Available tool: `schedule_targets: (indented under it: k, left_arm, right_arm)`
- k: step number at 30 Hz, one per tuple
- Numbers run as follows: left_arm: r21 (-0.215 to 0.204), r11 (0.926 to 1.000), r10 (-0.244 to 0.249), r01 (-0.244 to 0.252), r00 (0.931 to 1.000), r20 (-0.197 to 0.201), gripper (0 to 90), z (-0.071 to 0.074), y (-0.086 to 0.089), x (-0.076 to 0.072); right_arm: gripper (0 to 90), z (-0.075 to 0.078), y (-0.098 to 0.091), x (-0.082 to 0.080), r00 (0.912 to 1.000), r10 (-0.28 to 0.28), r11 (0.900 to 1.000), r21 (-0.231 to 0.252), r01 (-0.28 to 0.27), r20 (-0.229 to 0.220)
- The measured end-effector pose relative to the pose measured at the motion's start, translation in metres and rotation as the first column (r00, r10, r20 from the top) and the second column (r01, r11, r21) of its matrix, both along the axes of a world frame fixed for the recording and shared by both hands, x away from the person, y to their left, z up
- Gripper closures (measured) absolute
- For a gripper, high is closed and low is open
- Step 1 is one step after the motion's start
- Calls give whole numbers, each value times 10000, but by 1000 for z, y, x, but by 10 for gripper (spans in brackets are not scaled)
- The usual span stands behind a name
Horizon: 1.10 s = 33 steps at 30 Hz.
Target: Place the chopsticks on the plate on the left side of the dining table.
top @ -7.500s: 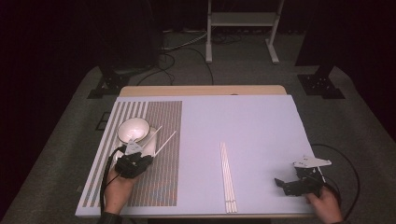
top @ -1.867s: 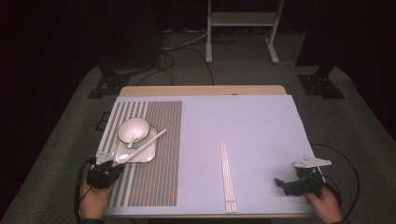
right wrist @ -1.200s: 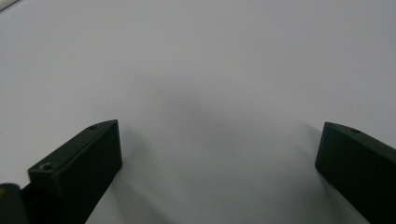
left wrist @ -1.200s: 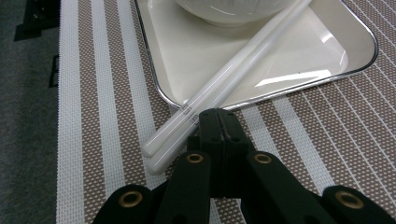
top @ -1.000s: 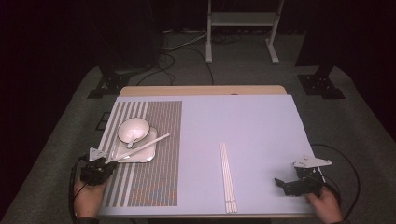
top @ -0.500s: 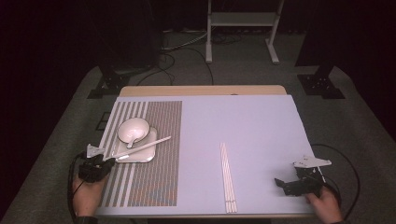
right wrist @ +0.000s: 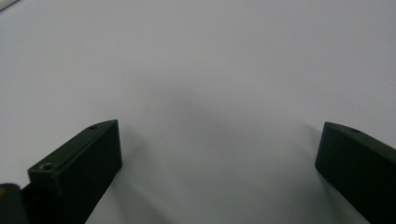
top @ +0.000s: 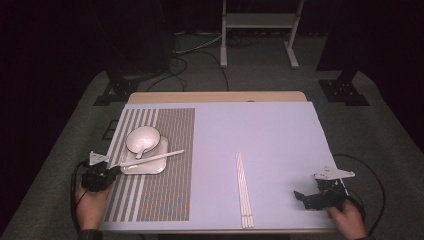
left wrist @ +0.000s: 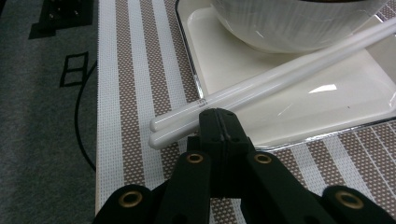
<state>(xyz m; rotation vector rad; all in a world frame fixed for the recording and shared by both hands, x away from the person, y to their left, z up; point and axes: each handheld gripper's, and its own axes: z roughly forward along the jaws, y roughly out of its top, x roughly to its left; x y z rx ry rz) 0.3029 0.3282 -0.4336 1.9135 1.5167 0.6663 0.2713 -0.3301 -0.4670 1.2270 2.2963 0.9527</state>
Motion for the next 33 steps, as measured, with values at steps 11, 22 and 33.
schedule_targets:
  k: [11, 22, 33]
  left_arm:
    - [-16, 10000, 21, -21, 10000, -8, 898, 0, 2, 7]
    - [-82, 9999, 111, -110, 9999, 71, 898, 2, 5, 12]
    - [-54, 9999, 92, -92, 9999, 57, 898, 1, 6, 15]
  right_arm:
    - [0, 0, 0, 0, 10000, -6, 10000, 4, 6, 4]
    - [0, 0, 0, 0, 10000, -1, 10000, 4, 1, 10]
    - [0, 0, 0, 0, 10000, -1, 10000, 4, 1, 12]
